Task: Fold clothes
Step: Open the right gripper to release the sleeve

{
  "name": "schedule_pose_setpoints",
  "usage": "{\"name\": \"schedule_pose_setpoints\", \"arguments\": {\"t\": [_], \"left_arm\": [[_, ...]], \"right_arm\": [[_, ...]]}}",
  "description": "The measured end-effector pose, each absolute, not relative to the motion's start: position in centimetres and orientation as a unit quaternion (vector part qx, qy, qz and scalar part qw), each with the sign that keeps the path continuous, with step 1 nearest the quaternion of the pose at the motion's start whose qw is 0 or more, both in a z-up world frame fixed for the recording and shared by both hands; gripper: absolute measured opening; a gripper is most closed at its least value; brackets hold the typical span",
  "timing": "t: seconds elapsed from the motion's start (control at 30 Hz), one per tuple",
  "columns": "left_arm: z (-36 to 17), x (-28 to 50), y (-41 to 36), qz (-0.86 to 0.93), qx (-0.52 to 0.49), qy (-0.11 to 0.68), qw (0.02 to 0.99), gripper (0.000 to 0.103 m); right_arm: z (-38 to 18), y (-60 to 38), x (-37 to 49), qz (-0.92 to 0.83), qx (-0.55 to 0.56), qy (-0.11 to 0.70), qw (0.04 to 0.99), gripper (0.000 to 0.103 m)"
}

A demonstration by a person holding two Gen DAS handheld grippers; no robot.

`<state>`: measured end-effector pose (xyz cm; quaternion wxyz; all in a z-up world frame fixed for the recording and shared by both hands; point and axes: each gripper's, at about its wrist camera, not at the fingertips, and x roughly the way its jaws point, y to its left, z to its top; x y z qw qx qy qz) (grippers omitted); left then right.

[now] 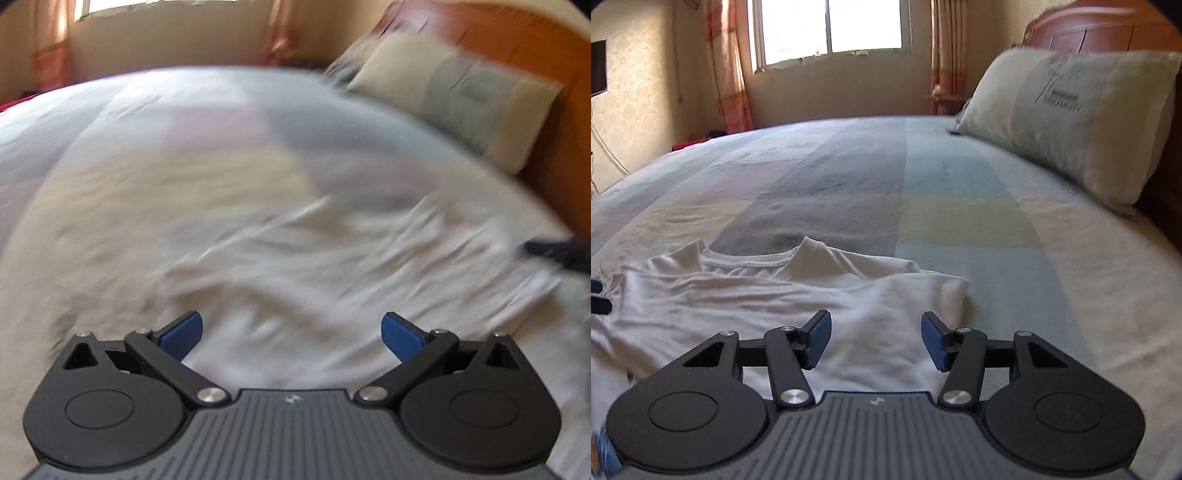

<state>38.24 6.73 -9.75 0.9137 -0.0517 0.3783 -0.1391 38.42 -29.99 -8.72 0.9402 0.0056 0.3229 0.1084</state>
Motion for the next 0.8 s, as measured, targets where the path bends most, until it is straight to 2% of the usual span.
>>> {"name": "schedule_pose_setpoints", "arguments": {"t": [0.07, 0.17, 0.23, 0.43, 0.53, 0.63, 0.8], "left_arm": [[-10.1, 39.4, 5.8, -0.176, -0.076, 0.374, 0.907, 0.102], [-11.6, 40.0, 5.4, -0.171, -0.078, 0.379, 0.906, 0.101], [-12.3, 40.1, 5.4, -0.158, -0.073, 0.378, 0.909, 0.102], [-9.8, 40.2, 6.0, -0.14, -0.058, 0.363, 0.919, 0.102], [-11.4, 41.1, 7.2, -0.091, -0.064, 0.391, 0.914, 0.102], [-11.7, 40.5, 8.7, -0.076, -0.071, 0.39, 0.915, 0.102], [-8.9, 38.1, 10.5, -0.103, -0.104, 0.364, 0.92, 0.102]], "right_arm": [[-10.1, -29.4, 40.7, 0.092, -0.001, 0.351, 0.932, 0.061], [-11.3, -29.7, 42.7, 0.066, -0.018, 0.349, 0.935, 0.076], [-11.2, -30.4, 43.7, 0.053, -0.004, 0.352, 0.934, 0.076], [-9.8, -30.4, 44.1, 0.053, -0.001, 0.362, 0.931, 0.074], [-9.7, -30.3, 43.9, 0.053, 0.002, 0.367, 0.929, 0.074], [-9.7, -30.2, 43.8, 0.053, 0.005, 0.372, 0.927, 0.077], [-8.1, -30.0, 41.1, 0.08, 0.007, 0.355, 0.931, 0.079]]}}
